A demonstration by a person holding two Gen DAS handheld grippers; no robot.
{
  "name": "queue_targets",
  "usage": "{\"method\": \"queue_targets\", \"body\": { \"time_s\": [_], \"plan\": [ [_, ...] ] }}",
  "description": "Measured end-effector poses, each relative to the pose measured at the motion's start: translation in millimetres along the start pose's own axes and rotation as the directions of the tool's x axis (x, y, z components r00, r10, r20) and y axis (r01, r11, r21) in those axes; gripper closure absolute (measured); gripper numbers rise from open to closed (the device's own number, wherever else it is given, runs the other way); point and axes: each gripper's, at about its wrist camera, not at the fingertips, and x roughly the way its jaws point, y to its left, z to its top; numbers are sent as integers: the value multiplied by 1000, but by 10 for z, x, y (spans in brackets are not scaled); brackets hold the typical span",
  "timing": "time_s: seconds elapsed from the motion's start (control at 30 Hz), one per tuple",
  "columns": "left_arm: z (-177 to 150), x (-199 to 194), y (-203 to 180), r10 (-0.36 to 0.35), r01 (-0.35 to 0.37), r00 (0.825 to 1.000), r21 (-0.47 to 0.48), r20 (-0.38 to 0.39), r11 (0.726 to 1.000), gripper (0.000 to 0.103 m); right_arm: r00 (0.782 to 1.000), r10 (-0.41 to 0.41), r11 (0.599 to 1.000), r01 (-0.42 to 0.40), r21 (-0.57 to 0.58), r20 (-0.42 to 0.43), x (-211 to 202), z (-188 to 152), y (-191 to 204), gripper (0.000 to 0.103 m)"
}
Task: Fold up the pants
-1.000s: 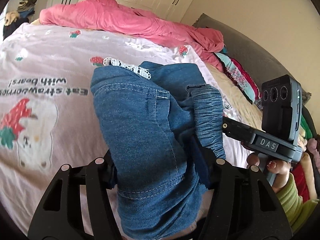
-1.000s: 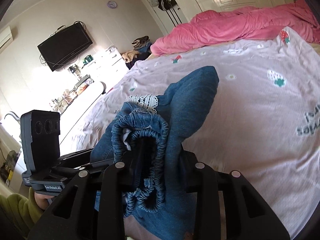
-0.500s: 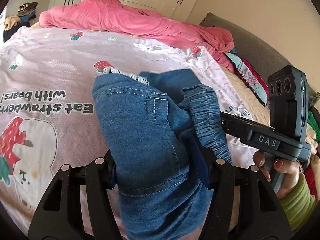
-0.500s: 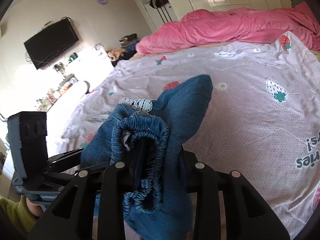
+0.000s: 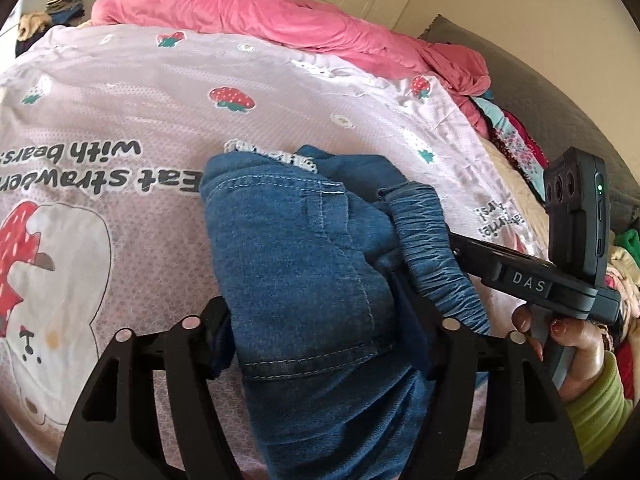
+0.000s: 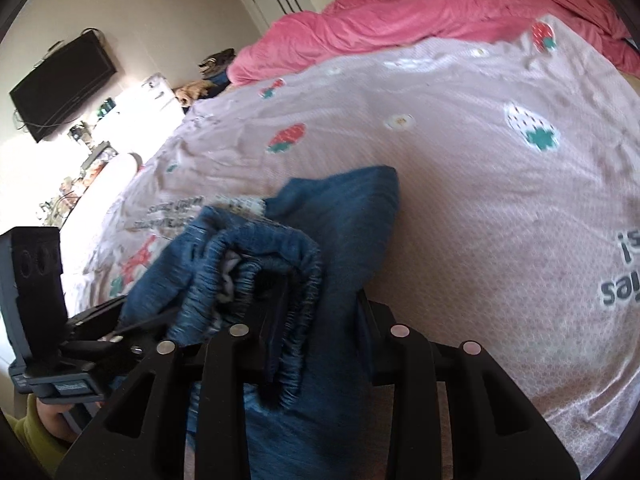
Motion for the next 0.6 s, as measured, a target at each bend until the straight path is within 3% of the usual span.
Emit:
{"method": "queue_targets", "body": {
  "time_s": [0.1, 0.37, 0.6],
  "plan": [
    [-17, 37, 27, 5, -5, 1000, -8, -10, 1000, 38, 999, -41, 999, 41, 5, -16, 41, -37, -50, 54],
    [-34, 117, 46, 13, -13, 999, -2, -30, 1000, 35, 996, -76, 997, 76, -2, -37, 113, -62, -64, 51],
    [-22, 36, 26, 16, -16, 1000, 1, -13, 1000, 30, 997, -71, 997, 71, 35, 6, -48, -43, -68, 36]
  ]
}}
